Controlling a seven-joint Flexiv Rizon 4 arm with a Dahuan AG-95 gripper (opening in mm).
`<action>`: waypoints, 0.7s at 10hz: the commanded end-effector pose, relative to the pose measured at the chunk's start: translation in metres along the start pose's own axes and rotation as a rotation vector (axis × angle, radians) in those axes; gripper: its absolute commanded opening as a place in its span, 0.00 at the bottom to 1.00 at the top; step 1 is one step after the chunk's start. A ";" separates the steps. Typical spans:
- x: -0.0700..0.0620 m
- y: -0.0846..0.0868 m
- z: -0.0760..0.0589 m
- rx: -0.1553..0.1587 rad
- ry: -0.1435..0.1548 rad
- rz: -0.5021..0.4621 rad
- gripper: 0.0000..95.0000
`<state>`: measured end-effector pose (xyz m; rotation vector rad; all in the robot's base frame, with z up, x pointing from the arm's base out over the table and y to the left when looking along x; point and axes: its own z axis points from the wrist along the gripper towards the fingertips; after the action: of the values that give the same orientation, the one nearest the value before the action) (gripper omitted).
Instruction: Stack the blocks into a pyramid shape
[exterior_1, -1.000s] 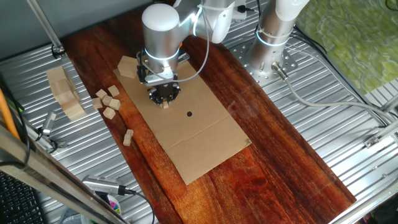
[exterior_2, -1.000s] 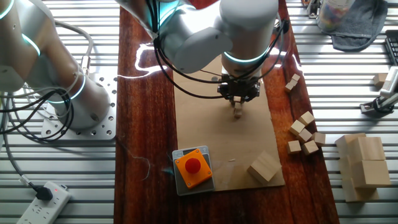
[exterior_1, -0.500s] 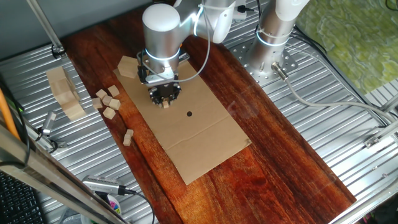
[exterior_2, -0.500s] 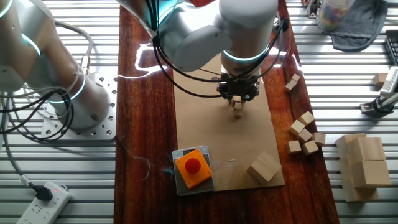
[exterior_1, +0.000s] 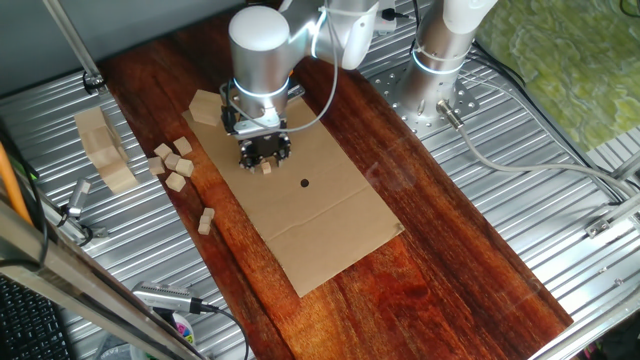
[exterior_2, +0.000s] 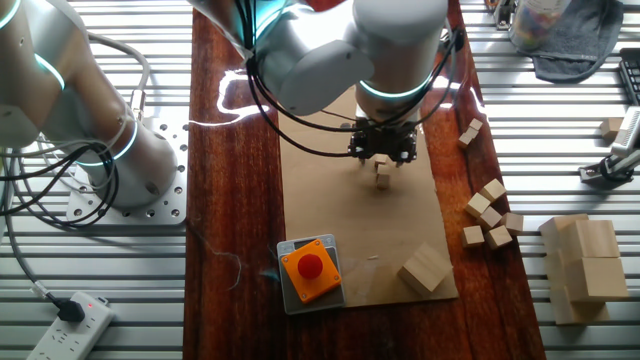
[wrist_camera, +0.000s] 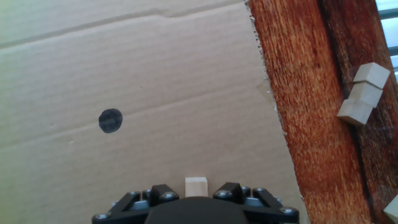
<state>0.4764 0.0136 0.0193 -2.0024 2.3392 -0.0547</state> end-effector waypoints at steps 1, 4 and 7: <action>-0.002 0.003 -0.007 -0.012 0.001 0.007 0.60; -0.004 0.005 -0.015 -0.026 0.007 0.025 0.60; -0.007 0.006 -0.017 -0.030 0.006 0.049 0.60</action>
<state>0.4703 0.0210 0.0356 -1.9554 2.4068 -0.0212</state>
